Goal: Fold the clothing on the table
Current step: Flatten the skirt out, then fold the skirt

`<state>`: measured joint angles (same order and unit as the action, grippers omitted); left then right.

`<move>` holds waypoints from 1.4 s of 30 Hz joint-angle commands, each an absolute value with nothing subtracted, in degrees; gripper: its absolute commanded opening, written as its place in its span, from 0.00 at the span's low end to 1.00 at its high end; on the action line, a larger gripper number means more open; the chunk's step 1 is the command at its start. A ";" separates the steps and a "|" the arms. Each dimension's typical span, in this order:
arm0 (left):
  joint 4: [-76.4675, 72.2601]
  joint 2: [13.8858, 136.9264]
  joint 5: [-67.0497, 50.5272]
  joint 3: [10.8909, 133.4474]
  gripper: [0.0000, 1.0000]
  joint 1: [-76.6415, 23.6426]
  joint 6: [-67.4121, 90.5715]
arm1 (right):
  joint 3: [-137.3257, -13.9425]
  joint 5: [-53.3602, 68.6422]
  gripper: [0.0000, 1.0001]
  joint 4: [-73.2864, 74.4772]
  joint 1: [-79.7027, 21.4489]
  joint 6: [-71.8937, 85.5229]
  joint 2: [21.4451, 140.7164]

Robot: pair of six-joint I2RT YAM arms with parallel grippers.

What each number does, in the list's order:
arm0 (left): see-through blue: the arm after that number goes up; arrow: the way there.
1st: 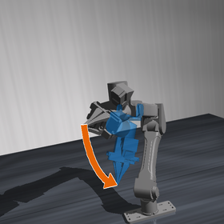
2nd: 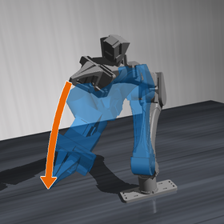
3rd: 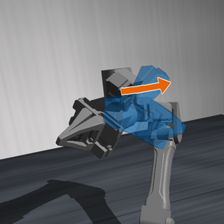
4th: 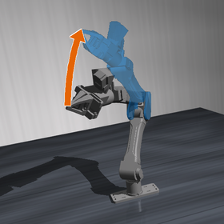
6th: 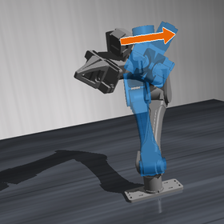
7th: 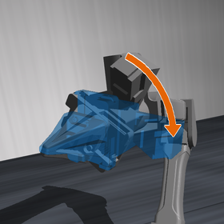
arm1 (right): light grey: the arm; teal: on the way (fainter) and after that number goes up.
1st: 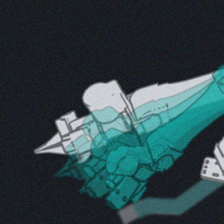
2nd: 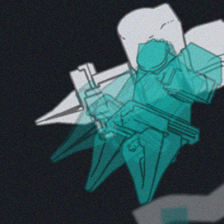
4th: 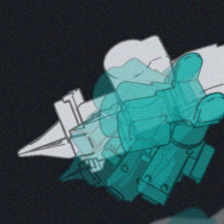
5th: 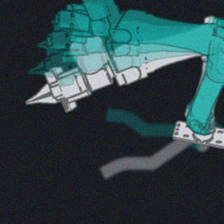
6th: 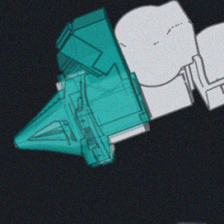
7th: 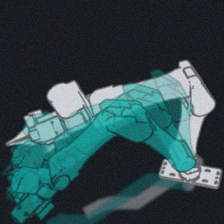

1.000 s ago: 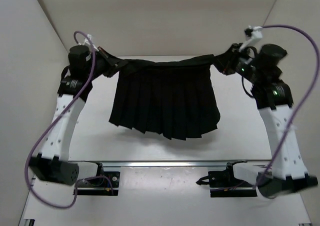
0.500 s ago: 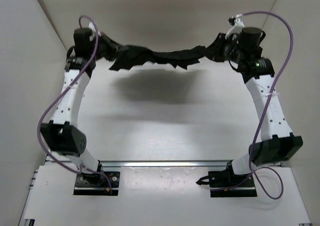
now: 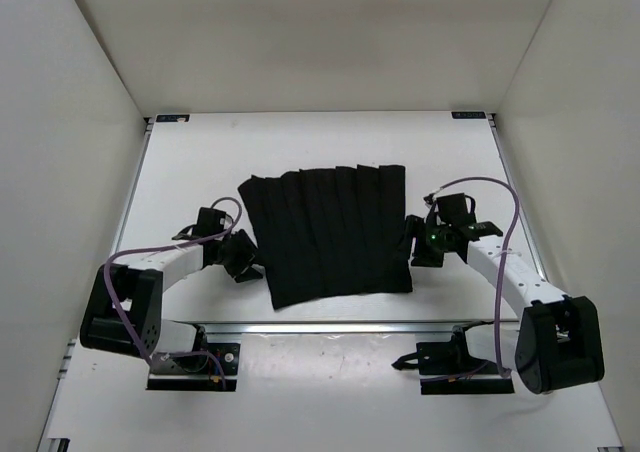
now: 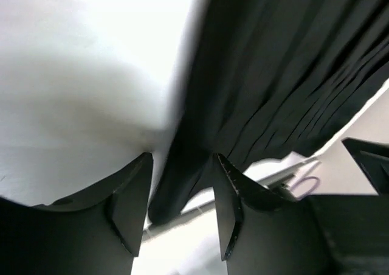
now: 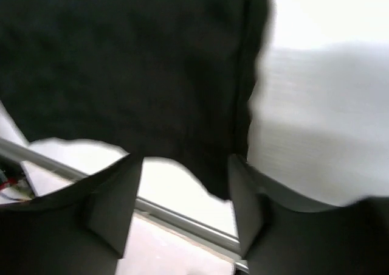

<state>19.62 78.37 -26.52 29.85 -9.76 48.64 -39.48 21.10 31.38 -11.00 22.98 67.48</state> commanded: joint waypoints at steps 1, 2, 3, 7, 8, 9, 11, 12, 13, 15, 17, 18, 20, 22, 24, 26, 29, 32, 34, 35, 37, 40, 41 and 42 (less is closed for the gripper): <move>16.08 75.68 -22.77 29.53 0.56 -12.21 44.82 | -36.58 18.46 0.60 27.34 -9.93 23.64 65.83; 16.78 74.63 -21.55 29.10 0.58 -13.35 45.17 | -34.91 18.28 0.61 27.07 -9.84 23.64 65.66; 17.22 74.01 -20.14 29.18 0.63 -14.40 45.52 | -34.28 17.15 0.61 26.72 -10.02 23.82 66.26; 22.04 69.45 -17.76 28.48 0.62 -19.33 46.32 | -32.95 16.62 0.61 29.69 -10.37 24.26 66.01; 22.84 68.39 -18.10 28.04 0.62 -20.82 46.58 | -33.13 14.61 0.61 30.93 -12.02 24.52 65.66; 24.50 67.86 -17.58 27.95 0.62 -21.79 46.67 | -33.13 12.50 0.61 32.85 -13.96 25.04 64.87; 26.71 65.75 -17.23 26.38 0.62 -23.72 47.37 | -33.31 10.65 0.61 35.76 -15.90 26.27 63.73; 26.20 64.44 -16.79 24.63 0.62 -24.86 48.33 | -32.70 10.37 0.61 36.12 -16.78 26.28 63.55; 25.84 63.73 -16.96 24.09 0.62 -26.09 49.73 | -32.26 10.46 0.61 35.95 -16.79 26.11 63.54; 24.17 62.49 -17.13 21.63 0.61 -28.20 52.54 | -30.77 12.73 0.60 35.08 -16.53 26.19 63.80; 21.19 62.49 -16.79 19.34 0.59 -30.75 54.84 | -30.23 12.75 0.57 34.81 -17.48 26.28 64.07; 20.75 62.58 -16.35 19.25 0.59 -32.24 56.32 | -30.58 12.57 0.55 35.07 -18.53 26.37 64.77; 19.34 65.20 -16.08 19.25 0.60 -33.31 56.95 | -31.64 12.66 0.38 36.12 -19.51 26.63 66.00; 18.37 66.71 -16.09 19.51 0.58 -33.92 57.22 | -32.61 11.78 0.15 35.78 -21.09 27.42 66.10; 17.67 66.98 -15.82 20.39 0.30 -33.66 56.52 | -33.05 14.14 0.00 35.69 -21.27 27.51 65.75; 20.02 65.58 -15.47 21.70 0.10 -33.75 56.43 | -33.92 14.85 0.00 37.43 -21.53 28.30 64.52; 25.73 59.53 -15.82 21.80 0.00 -30.95 54.24 | -35.85 14.68 0.00 42.61 -23.37 29.35 61.63; 34.94 51.10 -15.73 21.62 0.00 -28.39 52.04 | -36.47 16.17 0.00 47.79 -25.13 31.81 57.32; 40.48 45.28 -16.87 20.66 0.00 -27.17 51.16 | -36.48 17.57 0.00 50.52 -25.92 32.86 54.16; 44.08 40.13 -18.62 19.96 0.00 -25.42 51.76 | -35.78 20.01 0.00 52.02 -25.41 33.48 51.53; 45.61 37.45 -19.59 20.56 0.00 -24.88 52.55 | -35.69 21.26 0.00 53.17 -24.79 33.75 49.84; 43.60 38.13 -21.26 26.16 0.00 -22.25 52.83 | -39.01 25.47 0.00 53.70 -20.06 31.21 50.01; 42.20 41.10 -21.97 28.11 0.00 -20.67 52.13 | -41.63 26.71 0.00 53.18 -17.60 29.46 52.01; 39.84 46.09 -22.41 32.13 0.00 -19.96 51.08 | -44.71 28.63 0.00 51.43 -16.10 27.88 54.90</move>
